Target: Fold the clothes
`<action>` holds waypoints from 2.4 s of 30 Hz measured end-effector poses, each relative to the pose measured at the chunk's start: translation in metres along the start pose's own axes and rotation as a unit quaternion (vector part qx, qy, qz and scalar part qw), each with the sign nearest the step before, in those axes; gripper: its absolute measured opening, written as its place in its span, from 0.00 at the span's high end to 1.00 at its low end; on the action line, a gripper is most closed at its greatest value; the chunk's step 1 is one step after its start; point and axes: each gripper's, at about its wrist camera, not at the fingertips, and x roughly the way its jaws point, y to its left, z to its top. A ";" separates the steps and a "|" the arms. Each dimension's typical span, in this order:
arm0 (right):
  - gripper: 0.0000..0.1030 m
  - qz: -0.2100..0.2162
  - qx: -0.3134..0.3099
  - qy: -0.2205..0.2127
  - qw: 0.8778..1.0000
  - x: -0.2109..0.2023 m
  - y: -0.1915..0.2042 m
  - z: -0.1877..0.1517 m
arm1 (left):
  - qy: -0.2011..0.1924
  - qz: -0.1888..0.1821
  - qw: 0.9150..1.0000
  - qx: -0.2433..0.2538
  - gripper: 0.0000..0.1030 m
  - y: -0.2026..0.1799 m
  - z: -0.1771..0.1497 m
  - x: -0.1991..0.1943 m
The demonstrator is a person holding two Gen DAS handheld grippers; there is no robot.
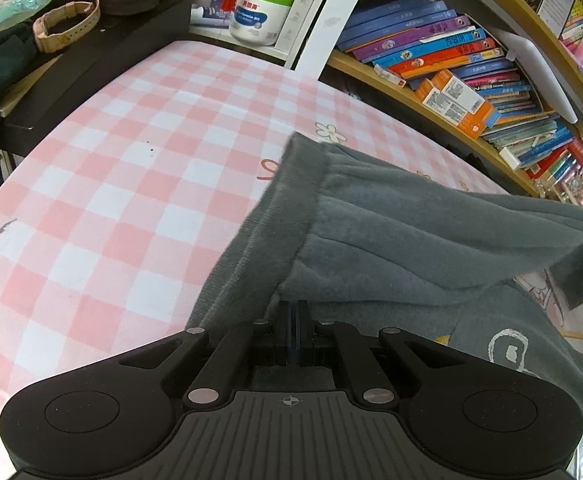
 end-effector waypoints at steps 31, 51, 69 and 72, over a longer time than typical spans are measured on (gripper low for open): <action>0.56 0.063 0.004 0.168 0.984 -0.072 0.002 -0.121 | -0.051 -0.032 0.995 0.078 0.86 -0.033 0.011 -0.031; 0.55 0.086 -0.041 0.144 0.985 -0.044 0.007 -0.116 | -0.056 -0.012 0.959 0.278 0.73 -0.098 0.056 -0.005; 0.94 -0.014 -0.062 0.047 0.997 -0.040 -0.034 -0.050 | 0.083 0.034 0.864 0.496 0.46 -0.159 0.087 0.123; 0.93 -0.010 -0.062 0.055 0.997 -0.039 -0.034 -0.052 | 0.089 0.021 0.867 0.490 0.42 -0.155 0.093 0.130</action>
